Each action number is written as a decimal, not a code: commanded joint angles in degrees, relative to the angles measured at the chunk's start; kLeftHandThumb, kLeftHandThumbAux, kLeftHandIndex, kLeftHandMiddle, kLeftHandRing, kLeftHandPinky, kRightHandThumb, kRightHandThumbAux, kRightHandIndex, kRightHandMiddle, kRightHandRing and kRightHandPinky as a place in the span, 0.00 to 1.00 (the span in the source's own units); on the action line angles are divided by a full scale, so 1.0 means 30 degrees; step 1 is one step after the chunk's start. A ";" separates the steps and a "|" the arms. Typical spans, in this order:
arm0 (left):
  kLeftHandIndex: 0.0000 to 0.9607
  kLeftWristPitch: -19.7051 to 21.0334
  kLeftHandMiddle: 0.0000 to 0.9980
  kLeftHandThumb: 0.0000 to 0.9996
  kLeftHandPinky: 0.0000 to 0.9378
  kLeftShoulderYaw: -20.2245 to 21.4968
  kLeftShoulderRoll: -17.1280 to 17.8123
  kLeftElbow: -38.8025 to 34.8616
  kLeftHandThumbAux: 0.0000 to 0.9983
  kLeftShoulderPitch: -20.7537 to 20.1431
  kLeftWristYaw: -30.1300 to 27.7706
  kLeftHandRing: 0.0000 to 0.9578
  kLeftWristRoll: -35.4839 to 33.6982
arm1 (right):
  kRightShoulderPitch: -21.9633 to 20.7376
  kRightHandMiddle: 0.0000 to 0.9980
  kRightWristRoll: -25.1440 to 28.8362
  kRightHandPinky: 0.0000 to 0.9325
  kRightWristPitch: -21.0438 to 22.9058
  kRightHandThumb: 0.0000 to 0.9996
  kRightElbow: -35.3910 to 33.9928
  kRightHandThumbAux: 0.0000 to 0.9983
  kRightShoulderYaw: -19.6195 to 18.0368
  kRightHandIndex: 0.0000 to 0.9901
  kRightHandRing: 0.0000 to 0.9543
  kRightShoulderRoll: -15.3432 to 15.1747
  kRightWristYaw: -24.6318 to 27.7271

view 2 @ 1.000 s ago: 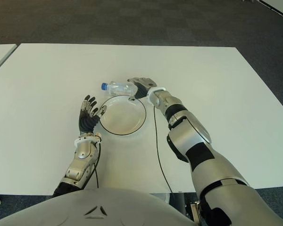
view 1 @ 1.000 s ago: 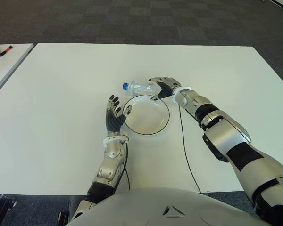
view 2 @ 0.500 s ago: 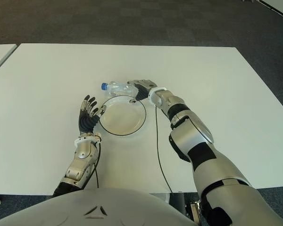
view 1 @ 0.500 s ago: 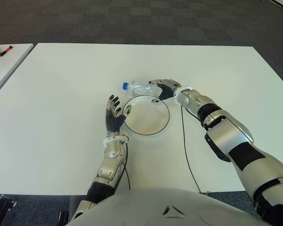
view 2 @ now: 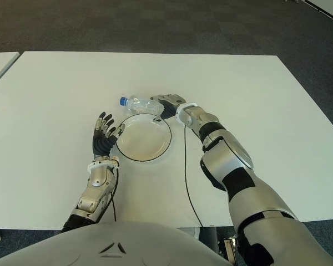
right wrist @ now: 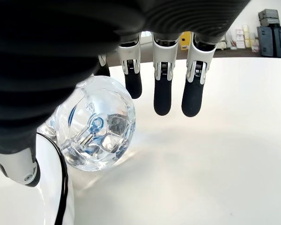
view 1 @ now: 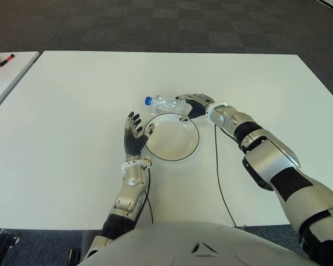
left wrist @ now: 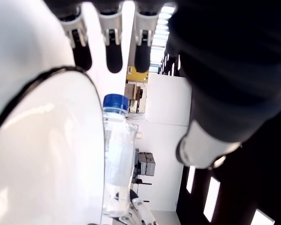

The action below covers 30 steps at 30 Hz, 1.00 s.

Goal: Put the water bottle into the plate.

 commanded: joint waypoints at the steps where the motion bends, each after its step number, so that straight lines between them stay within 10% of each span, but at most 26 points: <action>1: 0.09 0.0128 0.15 0.24 0.19 0.0119 -0.3036 0.0168 0.81 -0.0448 0.0540 0.15 -0.0116 | 0.0299 0.14 -0.0608 0.37 -0.0577 0.41 0.0033 0.54 0.0425 0.04 0.23 -0.0177 0.0077; 30: 0.09 0.0231 0.15 0.25 0.20 0.0047 -0.3095 0.0141 0.81 -0.0553 0.0676 0.16 -0.0147 | 0.0438 0.17 -0.0609 0.40 -0.0705 0.42 -0.0005 0.57 0.0658 0.04 0.27 -0.0464 -0.0739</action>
